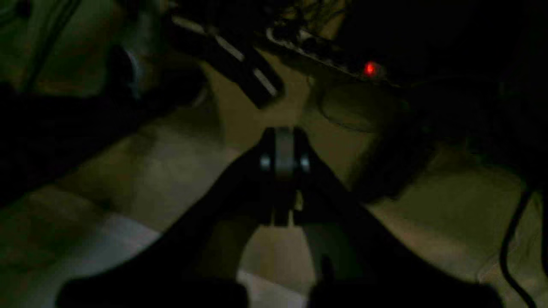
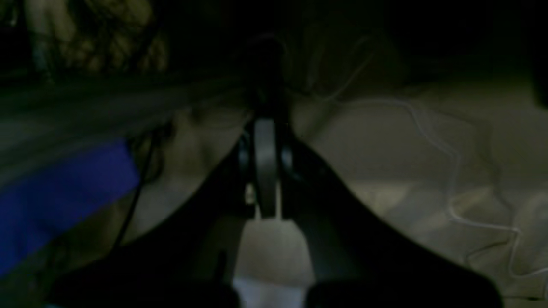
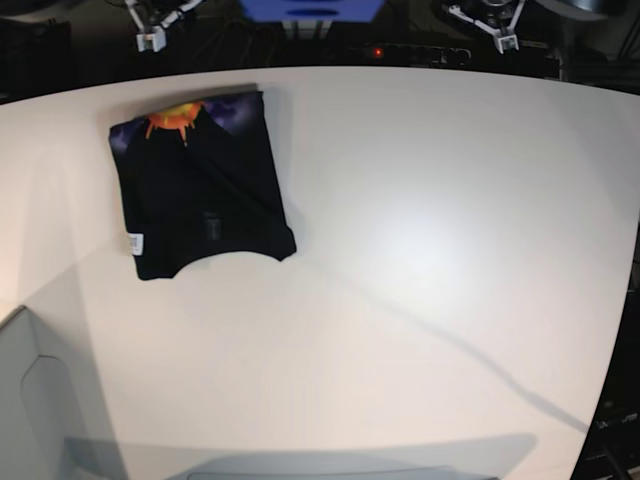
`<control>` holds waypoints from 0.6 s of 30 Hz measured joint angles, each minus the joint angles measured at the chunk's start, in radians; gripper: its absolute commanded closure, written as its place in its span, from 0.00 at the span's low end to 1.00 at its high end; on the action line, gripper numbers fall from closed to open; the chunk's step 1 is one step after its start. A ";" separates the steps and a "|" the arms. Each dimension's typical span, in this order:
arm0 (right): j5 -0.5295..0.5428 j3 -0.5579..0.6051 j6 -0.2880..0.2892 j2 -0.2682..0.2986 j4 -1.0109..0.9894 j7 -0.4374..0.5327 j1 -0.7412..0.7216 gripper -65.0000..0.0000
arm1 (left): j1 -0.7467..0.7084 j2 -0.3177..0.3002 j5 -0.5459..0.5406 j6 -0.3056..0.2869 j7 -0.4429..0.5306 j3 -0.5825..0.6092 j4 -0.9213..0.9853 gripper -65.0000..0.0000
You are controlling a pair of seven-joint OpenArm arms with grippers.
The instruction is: Fold the T-shirt properly
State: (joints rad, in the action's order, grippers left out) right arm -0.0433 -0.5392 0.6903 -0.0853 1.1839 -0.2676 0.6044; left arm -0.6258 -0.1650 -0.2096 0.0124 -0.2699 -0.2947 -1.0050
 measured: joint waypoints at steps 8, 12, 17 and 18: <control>-0.097 0.030 -0.322 0.118 -0.573 0.469 -0.172 1.00 | 0.326 -0.043 0.015 0.012 0.433 0.247 0.693 1.00; -0.100 0.086 -0.510 0.137 -0.748 0.583 -0.200 1.00 | 0.352 -0.028 0.016 0.003 0.431 0.284 0.702 1.00; -0.099 0.241 -0.763 0.140 -0.938 0.673 -0.296 1.00 | 0.403 -0.023 0.016 0.003 0.369 0.319 0.726 1.00; -0.099 0.266 -0.801 0.138 -0.967 0.698 -0.317 1.00 | 0.412 -0.024 0.014 0.003 0.333 0.318 0.731 1.00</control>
State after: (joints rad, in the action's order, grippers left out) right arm -0.1425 -0.2737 -0.1104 0.0532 0.2165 0.4305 0.2874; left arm -0.2134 -0.1886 -0.1959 0.0158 0.0628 0.0235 -0.2741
